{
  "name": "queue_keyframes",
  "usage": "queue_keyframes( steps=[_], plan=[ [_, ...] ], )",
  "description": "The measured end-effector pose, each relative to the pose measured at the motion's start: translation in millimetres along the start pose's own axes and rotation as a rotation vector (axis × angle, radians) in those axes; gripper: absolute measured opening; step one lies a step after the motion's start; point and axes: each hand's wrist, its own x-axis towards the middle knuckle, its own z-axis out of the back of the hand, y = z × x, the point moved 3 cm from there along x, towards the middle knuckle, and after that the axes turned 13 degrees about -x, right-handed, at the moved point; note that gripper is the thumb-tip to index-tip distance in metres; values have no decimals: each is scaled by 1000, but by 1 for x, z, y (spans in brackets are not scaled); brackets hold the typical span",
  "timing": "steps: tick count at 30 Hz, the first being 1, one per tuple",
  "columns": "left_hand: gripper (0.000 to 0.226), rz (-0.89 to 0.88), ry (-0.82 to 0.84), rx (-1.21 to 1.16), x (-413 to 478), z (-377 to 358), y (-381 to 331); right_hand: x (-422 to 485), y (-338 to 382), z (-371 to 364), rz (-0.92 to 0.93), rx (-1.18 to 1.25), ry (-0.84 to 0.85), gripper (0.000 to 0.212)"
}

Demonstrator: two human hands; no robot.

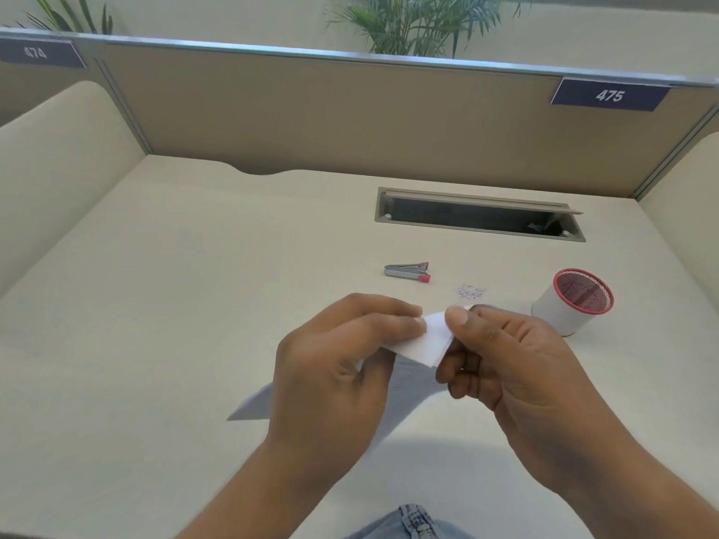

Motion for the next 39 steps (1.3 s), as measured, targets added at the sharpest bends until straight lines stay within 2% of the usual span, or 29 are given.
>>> queue_keyframes(
  steps=[3, 4, 11, 15, 19, 22, 25, 27, 29, 32, 33, 35, 37, 38, 39],
  plan=[
    [18, -115, -17, 96, -5, 0, -2, 0, -1, -1, -11, -6, 6, 20],
    [18, -127, -33, 103, -5, 1, -2, 0, -1, -1, -11, -2, 11, 18],
    [18, -122, -112, 122, -4, 8, -1, 5, -4, -5, 67, -46, 22, 50],
    [15, -119, -118, 114, -4, 9, 2, 6, -3, -7, 63, -9, 27, 38],
    [22, -82, -109, 78, -4, 9, 4, 7, -1, -8, 61, -5, 18, 37],
    [46, 161, -61, 2, -4, 12, 11, 10, -1, -3, 38, 16, 3, 41],
    [65, 490, 94, 11, -13, 21, 36, 14, 2, 3, -35, 137, 1, 25],
    [56, 564, 217, 124, -25, 30, 54, 19, 4, 10, -88, 274, -5, 13],
    [29, 617, 287, 157, -35, 37, 63, 26, 2, 17, -125, 370, 1, 11],
    [34, 664, 246, 57, -46, 42, 71, 36, -3, 23, -134, 377, 30, 32],
    [31, 698, 210, -11, -47, 42, 74, 38, -5, 25, -135, 352, 10, 37],
    [27, 778, 125, -141, -47, 46, 82, 45, -16, 33, -122, 222, -139, 30],
    [29, 865, 21, -245, -46, 53, 92, 51, -39, 48, -133, -94, -396, 22],
    [23, 914, -36, -297, -46, 56, 98, 52, -52, 51, -167, -260, -452, 23],
    [17, 953, -82, -333, -45, 60, 104, 53, -64, 50, -230, -353, -420, 32]
  ],
)
